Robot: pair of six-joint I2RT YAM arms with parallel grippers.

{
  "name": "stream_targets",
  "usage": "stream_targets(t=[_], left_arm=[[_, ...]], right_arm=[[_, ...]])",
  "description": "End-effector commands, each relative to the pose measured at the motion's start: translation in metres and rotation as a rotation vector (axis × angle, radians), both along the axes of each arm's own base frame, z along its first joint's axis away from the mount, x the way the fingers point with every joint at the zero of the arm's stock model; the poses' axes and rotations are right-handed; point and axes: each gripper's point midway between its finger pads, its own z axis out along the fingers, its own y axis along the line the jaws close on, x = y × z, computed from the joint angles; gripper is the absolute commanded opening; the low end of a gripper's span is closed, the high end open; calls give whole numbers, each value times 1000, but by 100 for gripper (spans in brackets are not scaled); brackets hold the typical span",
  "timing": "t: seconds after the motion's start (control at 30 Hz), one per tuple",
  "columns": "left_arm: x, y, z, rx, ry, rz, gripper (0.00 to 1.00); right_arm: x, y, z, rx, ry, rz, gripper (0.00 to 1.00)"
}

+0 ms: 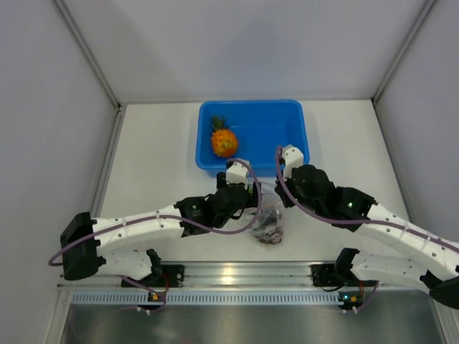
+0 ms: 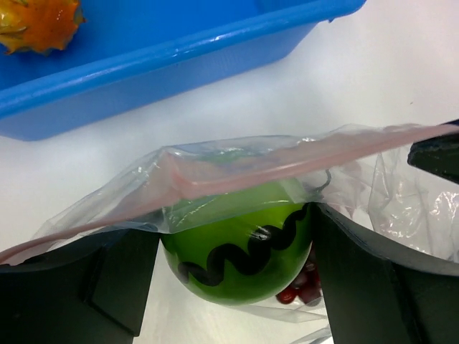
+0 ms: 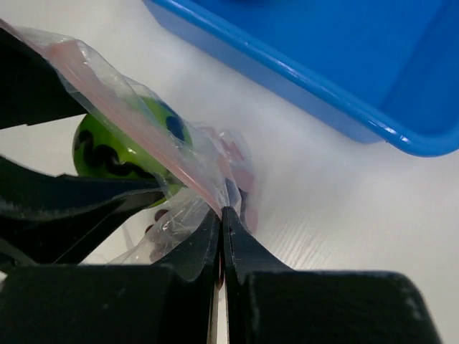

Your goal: Open the zip-top bag and remove the fake food

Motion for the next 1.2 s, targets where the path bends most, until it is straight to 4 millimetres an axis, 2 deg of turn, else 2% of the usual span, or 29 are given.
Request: stream_targets(t=[0.0, 0.1, 0.2, 0.37, 0.5, 0.67, 0.77, 0.83, 0.97, 1.07, 1.17], left_arm=[[5, 1, 47, -157, -31, 61, 0], [-1, -5, 60, -212, -14, 33, 0], [-4, -10, 72, -246, -12, 3, 0], [-3, -13, 80, -246, -19, -1, 0], [0, -17, 79, -220, -15, 7, 0], [8, -20, 59, -167, -4, 38, 0], [12, -23, 48, -151, 14, 53, 0], [14, -25, 49, -171, 24, 68, 0], [19, -28, 62, -213, 21, 93, 0], [23, -30, 76, -241, 7, 116, 0], [28, -31, 84, -252, 5, 147, 0]], right_arm=[[-3, 1, 23, 147, -75, 10, 0], [-5, -2, 25, 165, -98, 13, 0], [-9, 3, 30, 183, -126, 62, 0], [-15, 10, 44, 162, -173, 143, 0], [-21, 16, 61, 157, -208, 201, 0], [-32, 25, 90, 225, -212, 250, 0], [-43, 32, 100, 264, -183, 304, 0], [-47, 33, 98, 269, -178, 316, 0], [-45, 38, 72, 239, -137, 296, 0], [-42, 41, 60, 238, -121, 244, 0], [-40, 45, 60, 250, -140, 189, 0]])
